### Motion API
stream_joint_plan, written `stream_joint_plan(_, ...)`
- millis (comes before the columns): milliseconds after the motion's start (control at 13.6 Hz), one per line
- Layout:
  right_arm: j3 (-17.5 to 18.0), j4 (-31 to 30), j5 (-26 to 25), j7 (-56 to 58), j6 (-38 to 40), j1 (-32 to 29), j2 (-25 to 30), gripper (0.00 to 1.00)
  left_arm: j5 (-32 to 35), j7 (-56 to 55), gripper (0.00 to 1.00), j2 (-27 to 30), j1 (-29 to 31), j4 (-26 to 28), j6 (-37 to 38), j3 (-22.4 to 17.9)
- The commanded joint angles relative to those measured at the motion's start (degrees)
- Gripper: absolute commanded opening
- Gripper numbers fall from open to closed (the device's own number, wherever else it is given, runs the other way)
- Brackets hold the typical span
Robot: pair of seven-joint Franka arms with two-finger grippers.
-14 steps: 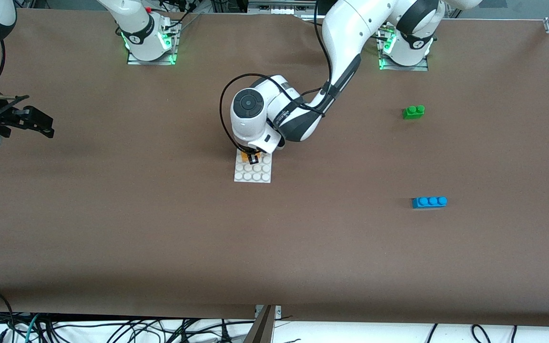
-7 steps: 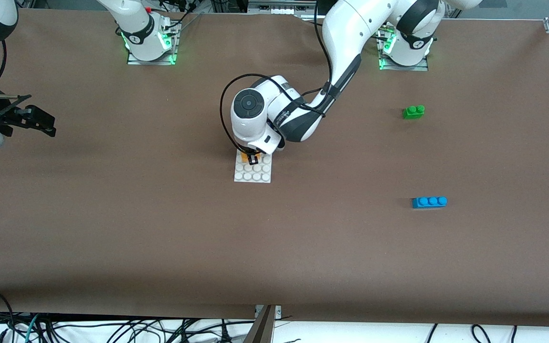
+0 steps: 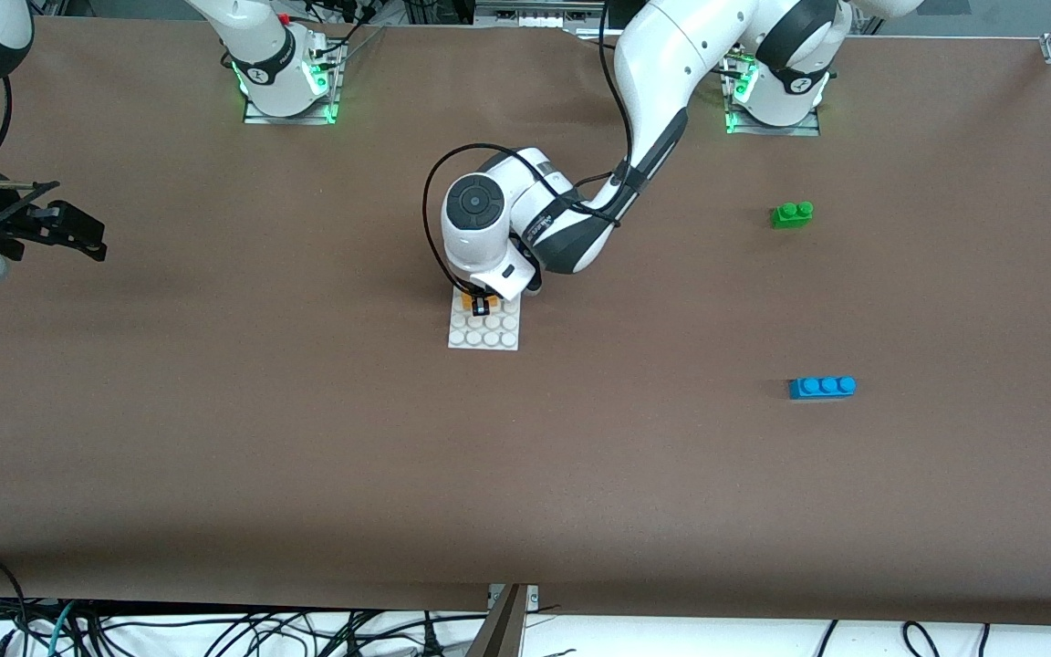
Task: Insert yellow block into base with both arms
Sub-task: 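Lower the yellow brick onto the base studs and press down with the left gripper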
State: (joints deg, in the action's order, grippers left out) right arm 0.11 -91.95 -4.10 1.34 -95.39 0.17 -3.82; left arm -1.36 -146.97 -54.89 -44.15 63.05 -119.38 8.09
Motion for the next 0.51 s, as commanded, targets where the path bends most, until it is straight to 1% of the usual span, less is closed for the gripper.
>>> stream_joint_plan(0, 0.1, 1.2, 0.8, 1.1, 1.2, -0.4, -0.1, 1.00, -2.7, 3.3, 0.06, -1.3, -0.5, -1.7, -0.1, -0.4)
stream_joint_plan(441, 0.2, 1.2, 0.8, 1.2, 1.1, -0.3, -0.1, 1.00, -4.2, 6.1, 0.06, -1.3, -0.1, -1.8, 0.0, -0.4)
